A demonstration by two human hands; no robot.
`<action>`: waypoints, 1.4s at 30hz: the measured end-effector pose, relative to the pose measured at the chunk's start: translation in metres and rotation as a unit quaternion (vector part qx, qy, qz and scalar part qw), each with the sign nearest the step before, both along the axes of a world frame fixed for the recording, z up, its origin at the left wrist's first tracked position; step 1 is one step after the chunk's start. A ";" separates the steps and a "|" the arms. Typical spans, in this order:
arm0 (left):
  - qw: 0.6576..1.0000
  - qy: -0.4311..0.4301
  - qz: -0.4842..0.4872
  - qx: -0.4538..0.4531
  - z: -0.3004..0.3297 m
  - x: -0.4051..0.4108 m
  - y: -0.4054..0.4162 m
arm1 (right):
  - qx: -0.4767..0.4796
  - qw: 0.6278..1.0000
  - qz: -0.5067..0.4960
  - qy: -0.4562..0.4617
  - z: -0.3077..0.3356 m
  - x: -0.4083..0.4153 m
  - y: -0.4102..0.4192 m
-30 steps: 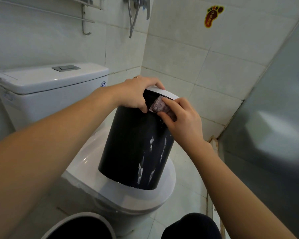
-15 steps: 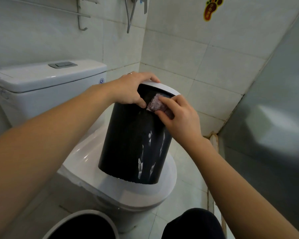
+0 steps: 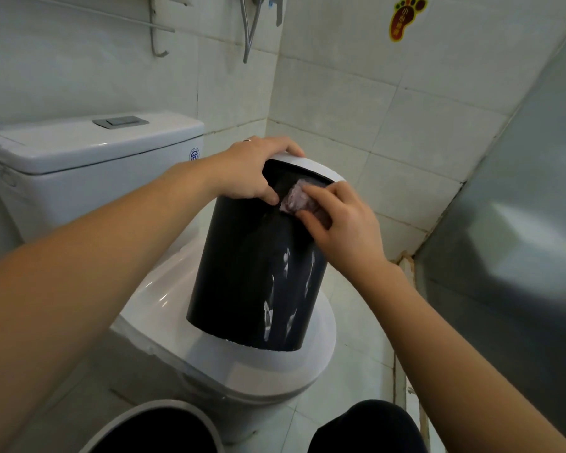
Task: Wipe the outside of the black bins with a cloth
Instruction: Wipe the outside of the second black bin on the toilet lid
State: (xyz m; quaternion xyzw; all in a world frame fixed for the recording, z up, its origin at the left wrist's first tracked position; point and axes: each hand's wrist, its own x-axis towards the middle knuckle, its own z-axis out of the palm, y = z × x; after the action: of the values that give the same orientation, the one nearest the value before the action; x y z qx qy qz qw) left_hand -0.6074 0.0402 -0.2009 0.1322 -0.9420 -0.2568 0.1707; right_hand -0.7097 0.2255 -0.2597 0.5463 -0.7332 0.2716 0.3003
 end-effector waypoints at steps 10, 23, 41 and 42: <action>1.000 -0.001 0.011 -0.006 -0.002 0.001 -0.001 | -0.006 1.000 -0.007 0.003 -0.009 0.004 0.004; 0.999 -0.012 0.020 -0.023 -0.003 0.001 0.001 | 0.043 0.995 0.063 0.062 -0.044 0.016 0.027; 0.999 -0.009 0.030 -0.027 -0.005 -0.002 -0.005 | 0.002 1.000 0.020 0.009 -0.045 0.020 0.021; 0.999 -0.009 0.032 -0.028 -0.005 -0.002 -0.006 | 0.001 1.000 0.018 0.004 -0.045 0.020 0.020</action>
State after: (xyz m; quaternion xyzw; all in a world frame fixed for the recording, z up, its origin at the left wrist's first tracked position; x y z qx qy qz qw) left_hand -0.6093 0.0344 -0.2063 0.1595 -0.9457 -0.2233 0.1743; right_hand -0.6893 0.2453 -0.3044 0.5610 -0.7222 0.2742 0.2976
